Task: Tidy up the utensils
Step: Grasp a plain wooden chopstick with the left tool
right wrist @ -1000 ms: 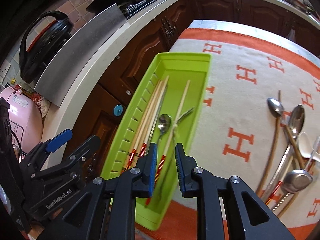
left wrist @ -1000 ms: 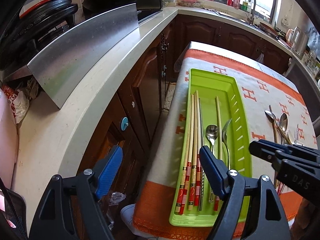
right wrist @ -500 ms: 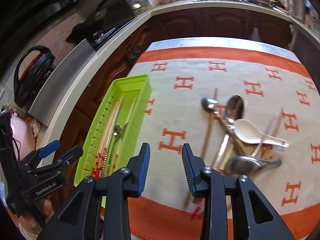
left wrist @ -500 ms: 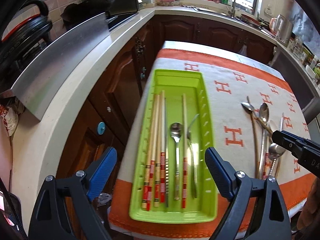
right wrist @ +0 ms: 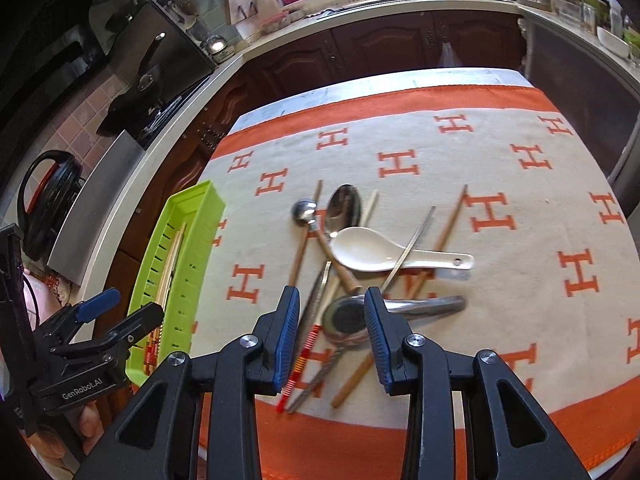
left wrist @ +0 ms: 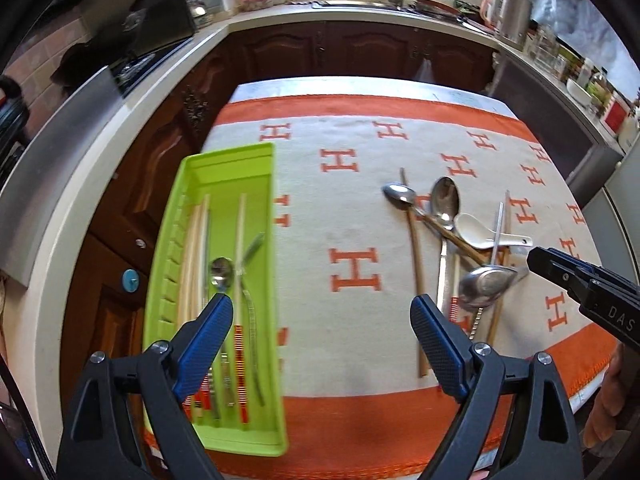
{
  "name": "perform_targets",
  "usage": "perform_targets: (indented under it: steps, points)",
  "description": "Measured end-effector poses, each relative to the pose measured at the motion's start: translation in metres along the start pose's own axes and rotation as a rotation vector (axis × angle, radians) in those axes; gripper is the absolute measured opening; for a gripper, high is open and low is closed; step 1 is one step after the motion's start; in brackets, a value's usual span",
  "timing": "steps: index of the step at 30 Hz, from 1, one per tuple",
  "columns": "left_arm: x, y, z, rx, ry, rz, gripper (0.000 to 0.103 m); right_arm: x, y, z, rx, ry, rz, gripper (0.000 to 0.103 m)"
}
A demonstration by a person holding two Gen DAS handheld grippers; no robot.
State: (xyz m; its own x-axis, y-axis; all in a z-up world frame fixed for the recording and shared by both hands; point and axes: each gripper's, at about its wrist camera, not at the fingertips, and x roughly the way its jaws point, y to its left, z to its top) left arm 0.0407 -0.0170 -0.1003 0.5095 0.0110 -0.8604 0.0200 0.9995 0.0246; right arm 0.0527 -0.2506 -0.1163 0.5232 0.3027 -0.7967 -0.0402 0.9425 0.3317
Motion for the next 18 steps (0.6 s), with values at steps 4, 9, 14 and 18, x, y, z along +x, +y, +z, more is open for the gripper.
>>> perform_targets:
  steps: [4,9,14,18]
  points:
    - [0.013,-0.019,0.005,-0.001,0.028,-0.051,0.089,-0.004,-0.026,-0.002,0.038,-0.014,0.006,0.034]
    - [0.035,-0.032,0.013,-0.032,0.052,-0.115,0.089,-0.007,-0.055,-0.006,0.069,-0.026,0.009,0.034]
    - [0.060,-0.049,0.021,-0.025,0.064,-0.143,0.071,-0.003,-0.074,-0.009,0.096,-0.014,0.017,0.034]
    - [0.089,-0.063,0.025,-0.007,0.114,-0.126,0.049,0.001,-0.081,-0.009,0.090,-0.015,0.027,0.034]
